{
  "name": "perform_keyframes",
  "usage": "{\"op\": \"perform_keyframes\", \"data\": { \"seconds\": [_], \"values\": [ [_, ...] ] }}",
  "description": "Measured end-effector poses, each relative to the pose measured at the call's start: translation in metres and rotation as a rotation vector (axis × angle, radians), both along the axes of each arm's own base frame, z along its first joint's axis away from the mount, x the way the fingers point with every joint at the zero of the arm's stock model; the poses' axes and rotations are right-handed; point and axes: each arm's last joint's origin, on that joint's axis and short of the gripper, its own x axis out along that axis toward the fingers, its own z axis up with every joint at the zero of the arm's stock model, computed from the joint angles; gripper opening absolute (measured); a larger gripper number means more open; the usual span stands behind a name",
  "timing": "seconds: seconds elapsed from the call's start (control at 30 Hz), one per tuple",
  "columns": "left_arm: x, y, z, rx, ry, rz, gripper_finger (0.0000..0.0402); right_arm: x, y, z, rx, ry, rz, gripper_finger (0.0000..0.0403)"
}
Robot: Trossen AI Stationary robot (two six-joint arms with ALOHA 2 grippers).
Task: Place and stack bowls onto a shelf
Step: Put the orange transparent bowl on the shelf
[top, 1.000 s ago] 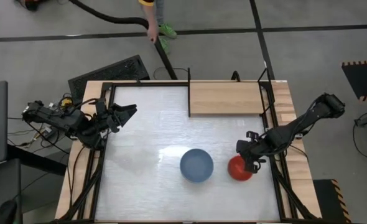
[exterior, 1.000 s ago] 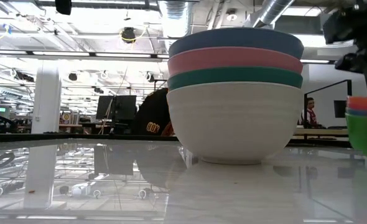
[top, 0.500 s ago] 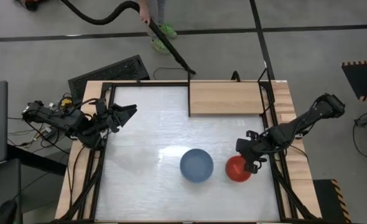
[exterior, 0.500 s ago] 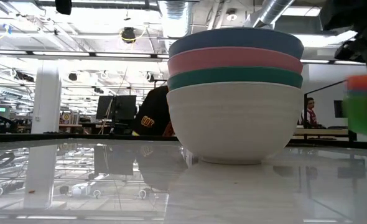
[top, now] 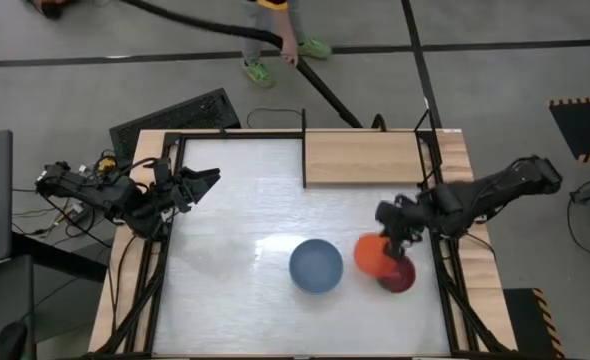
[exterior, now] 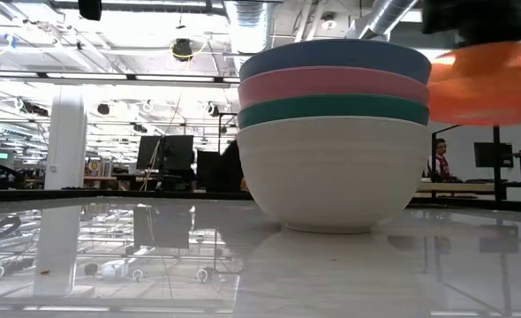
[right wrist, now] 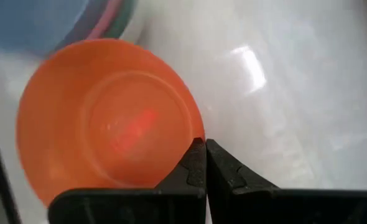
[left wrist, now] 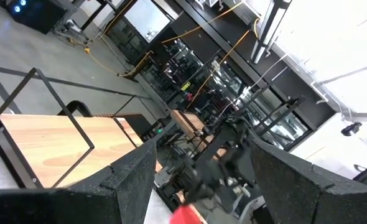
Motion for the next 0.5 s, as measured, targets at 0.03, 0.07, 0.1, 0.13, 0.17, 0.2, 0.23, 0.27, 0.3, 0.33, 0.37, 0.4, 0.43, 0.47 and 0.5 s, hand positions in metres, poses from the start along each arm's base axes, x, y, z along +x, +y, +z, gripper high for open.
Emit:
{"op": "perform_keyframes", "data": {
  "seconds": [0.03,0.07,0.1,0.13,0.17,0.2,0.23,0.27,0.3,0.33,0.37,0.4,0.43,0.47,0.5],
  "values": [
    [0.000,0.000,0.000,0.000,0.000,0.000,0.0245,0.000,-0.008,0.005,-0.007,-0.006,-0.033,0.0017],
    [0.000,0.000,0.000,-0.001,0.000,0.000,0.0245,0.001,-0.016,0.012,-0.008,-0.013,-0.072,0.0017],
    [0.000,0.000,0.000,-0.001,0.000,0.000,0.0245,0.002,-0.025,0.019,-0.010,-0.024,-0.118,0.0017],
    [0.000,0.000,0.000,-0.002,-0.001,0.000,0.0245,0.002,-0.035,0.026,-0.014,-0.032,-0.166,0.0017],
    [0.000,0.000,0.000,-0.002,-0.001,0.000,0.0245,0.002,-0.045,0.032,-0.020,-0.032,-0.213,0.0017],
    [0.000,0.000,0.000,-0.002,-0.001,0.000,0.0245,0.000,-0.055,0.036,-0.026,-0.024,-0.271,0.0017],
    [0.000,0.000,0.000,-0.002,-0.001,0.000,0.0245,-0.002,-0.066,0.039,-0.038,-0.019,-0.335,0.0017],
    [0.000,0.000,0.000,-0.003,-0.001,-0.001,0.0245,-0.003,-0.076,0.042,-0.046,-0.019,-0.389,0.0017],
    [0.000,0.000,0.000,-0.009,-0.004,-0.002,0.0245,-0.005,-0.087,0.045,-0.051,-0.029,-0.438,0.0017],
    [0.000,0.000,0.000,-0.014,-0.006,-0.003,0.0245,-0.007,-0.097,0.046,-0.058,-0.032,-0.486,0.0017],
    [0.000,0.000,0.000,-0.016,-0.007,-0.003,0.0245,-0.011,-0.108,0.047,-0.068,-0.025,-0.533,0.0017],
    [0.000,0.000,0.000,-0.016,-0.007,-0.003,0.0245,-0.016,-0.118,0.046,-0.077,-0.014,-0.576,0.0017],
    [0.000,0.000,0.000,-0.016,-0.007,-0.003,0.0245,-0.022,-0.128,0.046,-0.086,-0.005,-0.619,0.0017],
    [0.000,0.000,0.000,-0.016,-0.007,-0.003,0.0245,-0.026,-0.137,0.045,-0.096,0.005,-0.657,0.0017],
    [0.000,0.000,0.000,-0.016,-0.007,-0.003,0.0245,-0.031,-0.147,0.045,-0.103,0.017,-0.696,0.0017]
  ]
}}
